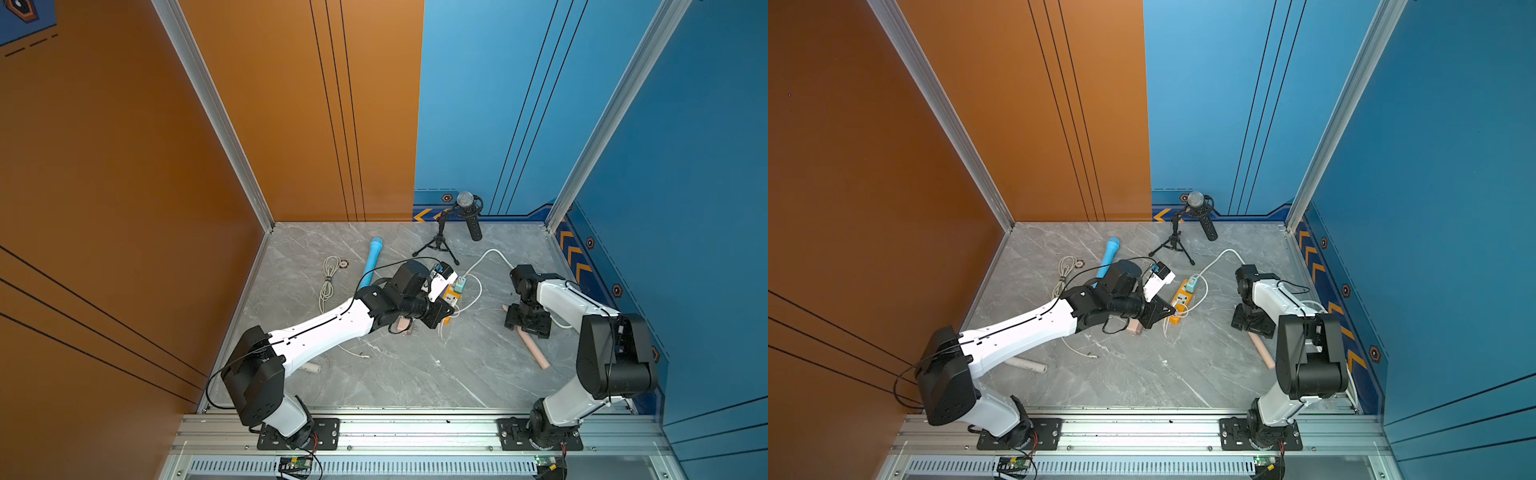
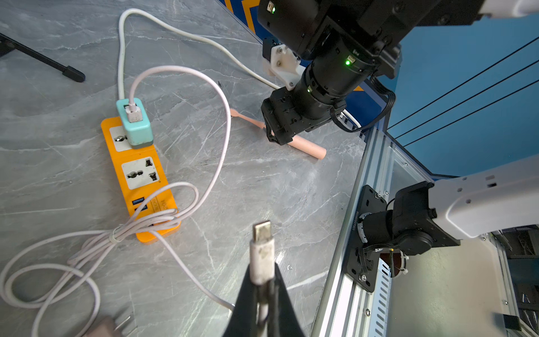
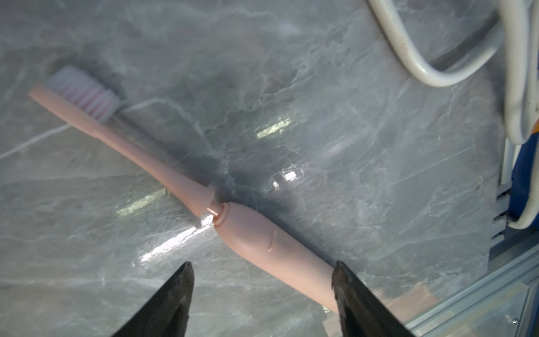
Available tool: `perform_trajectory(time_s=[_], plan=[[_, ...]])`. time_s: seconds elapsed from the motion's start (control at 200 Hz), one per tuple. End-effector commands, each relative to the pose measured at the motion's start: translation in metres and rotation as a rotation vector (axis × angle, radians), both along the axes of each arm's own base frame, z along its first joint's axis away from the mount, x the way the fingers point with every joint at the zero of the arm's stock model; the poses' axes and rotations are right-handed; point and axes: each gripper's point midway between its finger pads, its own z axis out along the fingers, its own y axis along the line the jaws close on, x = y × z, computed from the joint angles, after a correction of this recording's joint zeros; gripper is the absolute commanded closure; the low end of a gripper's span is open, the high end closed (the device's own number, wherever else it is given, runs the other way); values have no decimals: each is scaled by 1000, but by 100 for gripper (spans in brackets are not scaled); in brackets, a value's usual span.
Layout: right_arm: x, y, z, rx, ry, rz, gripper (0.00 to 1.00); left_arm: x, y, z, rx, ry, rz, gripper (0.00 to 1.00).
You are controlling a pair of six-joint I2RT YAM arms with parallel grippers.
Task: Charge the electric toothbrush
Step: Pick up the electric toothbrush from the center of the board.
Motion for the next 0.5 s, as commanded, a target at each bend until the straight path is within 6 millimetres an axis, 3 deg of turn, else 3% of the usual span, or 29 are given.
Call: perform_trajectory(time_s=[0.0, 0.215, 0.495], plan=[[0, -4, -4, 3, 31, -2, 24, 2, 7, -6, 20, 7, 3, 100], [-8, 5, -21, 66, 64, -26, 28, 6, 7, -7, 23, 10, 13, 100], [-20, 40, -23, 205, 10, -47, 51, 8, 7, -7, 23, 13, 25, 100]])
